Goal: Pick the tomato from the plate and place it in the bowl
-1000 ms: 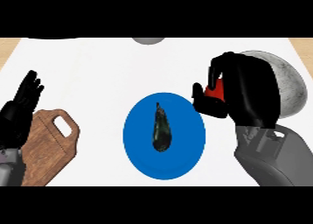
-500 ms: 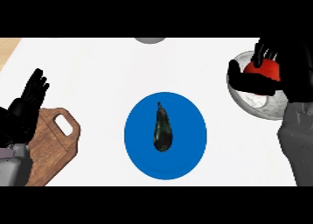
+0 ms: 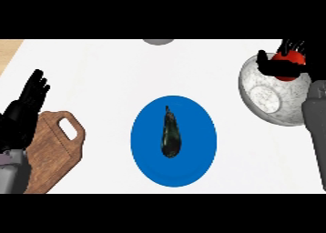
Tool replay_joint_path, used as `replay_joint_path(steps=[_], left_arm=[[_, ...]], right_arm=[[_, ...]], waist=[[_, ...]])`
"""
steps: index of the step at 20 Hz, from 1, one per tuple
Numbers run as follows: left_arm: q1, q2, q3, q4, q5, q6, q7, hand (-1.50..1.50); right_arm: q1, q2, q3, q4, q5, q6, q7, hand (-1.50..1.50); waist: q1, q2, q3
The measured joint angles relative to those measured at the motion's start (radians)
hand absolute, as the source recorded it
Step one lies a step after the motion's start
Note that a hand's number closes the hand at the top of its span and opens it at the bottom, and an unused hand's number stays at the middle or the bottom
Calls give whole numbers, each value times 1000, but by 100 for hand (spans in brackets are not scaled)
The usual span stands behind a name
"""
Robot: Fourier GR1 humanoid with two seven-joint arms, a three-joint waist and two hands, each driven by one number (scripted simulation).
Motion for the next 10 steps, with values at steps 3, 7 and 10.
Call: replay_joint_path(steps=[3,7,10], left_arm=[[4,-10,-8,-19,-9,4,17,0],[-4,-16,-8,-19,-16,2,13,0],[1,-19,-13,-35,-17,0,21,0]], right_arm=[[-24,-28,-44,146,-14,-49,-117,150],[-70,-61,-64,339,8,-82,-201,150],[-80,-88,-76,467,25,-45,-173,-150]], waist=[[3,1,0],[10,3,-1],[17,6,0]])
